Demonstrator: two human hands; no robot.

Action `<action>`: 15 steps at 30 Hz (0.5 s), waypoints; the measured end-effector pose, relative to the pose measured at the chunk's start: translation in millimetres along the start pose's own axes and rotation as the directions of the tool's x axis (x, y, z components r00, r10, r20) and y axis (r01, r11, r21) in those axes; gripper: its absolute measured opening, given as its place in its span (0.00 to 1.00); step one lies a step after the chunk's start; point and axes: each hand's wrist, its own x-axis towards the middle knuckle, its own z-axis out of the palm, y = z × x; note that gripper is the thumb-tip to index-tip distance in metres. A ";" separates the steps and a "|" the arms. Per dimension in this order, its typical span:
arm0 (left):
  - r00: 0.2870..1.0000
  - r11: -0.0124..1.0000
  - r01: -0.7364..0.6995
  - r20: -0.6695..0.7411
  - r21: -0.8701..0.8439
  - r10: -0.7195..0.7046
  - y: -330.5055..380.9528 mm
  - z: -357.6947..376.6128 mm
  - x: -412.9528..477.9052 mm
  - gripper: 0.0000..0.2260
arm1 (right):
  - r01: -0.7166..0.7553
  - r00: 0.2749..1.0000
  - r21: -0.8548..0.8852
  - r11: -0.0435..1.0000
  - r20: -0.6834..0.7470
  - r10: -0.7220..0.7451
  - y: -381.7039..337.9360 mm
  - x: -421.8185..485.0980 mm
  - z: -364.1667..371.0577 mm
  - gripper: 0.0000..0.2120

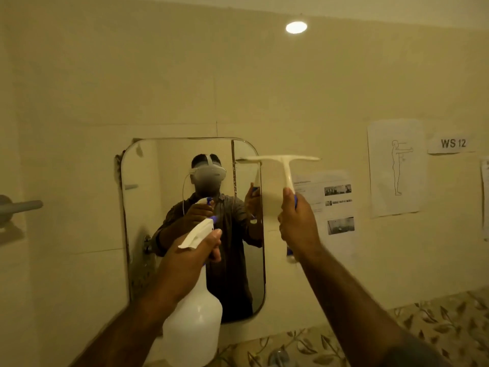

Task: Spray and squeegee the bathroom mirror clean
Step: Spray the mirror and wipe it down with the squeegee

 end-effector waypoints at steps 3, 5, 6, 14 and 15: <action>0.999 0.999 -0.023 -0.051 -0.046 0.020 4.7 -3.9 0.7 0.04 | 0.067 0.997 0.032 0.997 0.040 -0.068 -28.9 25.6 12.3 0.15; 0.997 0.998 -0.048 -0.064 -0.044 0.045 7.7 -10.4 0.0 0.05 | 0.073 0.996 0.033 0.997 0.054 -0.075 -34.0 35.8 21.4 0.14; 0.997 0.997 -0.059 -0.060 -0.046 0.056 8.3 -15.2 0.1 0.11 | 0.064 0.996 0.025 0.998 0.056 -0.065 -31.5 38.4 24.9 0.14; 0.965 0.998 -0.061 -0.254 0.006 0.061 -9.3 -61.0 -9.8 0.25 | -0.034 0.998 -0.181 0.983 0.039 0.041 82.6 -38.8 24.0 0.19; 0.963 0.999 -0.045 -0.267 0.008 0.045 -13.6 -64.5 -11.3 0.27 | -0.078 0.995 -0.192 0.978 0.040 0.087 100.2 -58.5 21.5 0.20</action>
